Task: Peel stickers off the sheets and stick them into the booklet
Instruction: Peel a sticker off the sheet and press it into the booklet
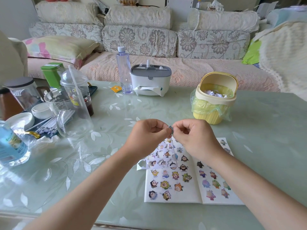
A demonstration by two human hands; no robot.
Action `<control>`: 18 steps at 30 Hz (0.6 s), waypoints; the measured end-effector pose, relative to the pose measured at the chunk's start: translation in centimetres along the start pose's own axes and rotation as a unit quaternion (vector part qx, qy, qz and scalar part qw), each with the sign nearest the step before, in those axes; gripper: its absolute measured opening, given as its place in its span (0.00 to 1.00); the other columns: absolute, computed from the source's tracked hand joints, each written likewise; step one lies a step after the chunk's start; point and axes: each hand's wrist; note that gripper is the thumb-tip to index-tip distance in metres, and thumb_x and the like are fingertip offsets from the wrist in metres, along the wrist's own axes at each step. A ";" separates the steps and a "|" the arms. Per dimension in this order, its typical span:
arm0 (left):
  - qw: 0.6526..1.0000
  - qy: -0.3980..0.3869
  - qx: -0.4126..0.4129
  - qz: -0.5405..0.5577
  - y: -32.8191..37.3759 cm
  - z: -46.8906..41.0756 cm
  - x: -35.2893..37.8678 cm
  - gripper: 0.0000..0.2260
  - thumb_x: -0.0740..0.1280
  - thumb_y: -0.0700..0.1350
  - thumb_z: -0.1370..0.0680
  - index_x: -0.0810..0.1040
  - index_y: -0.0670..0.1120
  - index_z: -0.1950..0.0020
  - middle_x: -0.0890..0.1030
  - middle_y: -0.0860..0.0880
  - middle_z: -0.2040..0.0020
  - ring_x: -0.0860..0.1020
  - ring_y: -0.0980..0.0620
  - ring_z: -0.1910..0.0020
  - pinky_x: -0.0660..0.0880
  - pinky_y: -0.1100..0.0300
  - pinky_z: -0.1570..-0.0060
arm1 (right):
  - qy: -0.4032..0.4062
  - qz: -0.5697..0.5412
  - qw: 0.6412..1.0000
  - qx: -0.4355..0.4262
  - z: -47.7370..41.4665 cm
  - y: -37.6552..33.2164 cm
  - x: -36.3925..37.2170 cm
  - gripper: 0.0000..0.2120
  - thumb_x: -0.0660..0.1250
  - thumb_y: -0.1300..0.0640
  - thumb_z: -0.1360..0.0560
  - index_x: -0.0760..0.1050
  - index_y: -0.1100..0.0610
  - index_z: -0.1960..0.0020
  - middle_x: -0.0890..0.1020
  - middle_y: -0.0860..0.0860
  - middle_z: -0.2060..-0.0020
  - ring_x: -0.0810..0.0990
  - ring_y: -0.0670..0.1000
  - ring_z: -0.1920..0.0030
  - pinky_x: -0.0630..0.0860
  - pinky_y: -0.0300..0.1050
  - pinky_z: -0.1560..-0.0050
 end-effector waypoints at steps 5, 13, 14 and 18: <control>1.000 0.024 -0.013 0.007 0.2 0.0 0.1 0.04 0.72 0.42 0.24 0.82 0.44 0.58 0.85 0.52 0.65 0.72 0.55 0.70 0.69 0.62 0.69 | 0.006 -0.029 0.999 0.030 -0.2 -0.1 -0.3 0.09 0.70 0.59 0.23 0.84 0.51 0.60 0.80 0.41 0.74 0.72 0.40 0.73 0.76 0.41 0.66; 0.946 0.169 0.165 -0.222 -1.2 0.1 0.8 0.09 0.75 0.48 0.27 0.76 0.57 0.59 0.78 0.59 0.62 0.75 0.57 0.65 0.72 0.63 0.67 | 0.035 -0.055 0.996 0.057 0.0 -0.4 -0.1 0.07 0.72 0.57 0.23 0.85 0.52 0.60 0.85 0.51 0.66 0.74 0.43 0.73 0.80 0.48 0.62; 0.946 0.163 0.168 -0.226 -1.1 0.1 0.9 0.07 0.74 0.48 0.26 0.77 0.57 0.58 0.79 0.60 0.62 0.76 0.57 0.66 0.74 0.62 0.66 | 0.041 -0.049 0.997 0.052 0.0 -0.3 -0.1 0.06 0.72 0.56 0.23 0.85 0.52 0.59 0.85 0.50 0.67 0.75 0.43 0.72 0.80 0.48 0.62; 0.971 0.121 0.109 -0.176 -1.0 0.2 1.0 0.02 0.72 0.52 0.24 0.83 0.56 0.56 0.82 0.62 0.63 0.78 0.61 0.68 0.73 0.67 0.67 | 0.057 -0.009 0.998 0.024 0.1 0.0 0.0 0.06 0.72 0.56 0.24 0.86 0.50 0.58 0.83 0.42 0.69 0.76 0.41 0.72 0.77 0.40 0.65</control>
Point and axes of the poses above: each hand's wrist, its own z-axis away from the middle knuckle, its own x-axis out of the palm, y = z × x
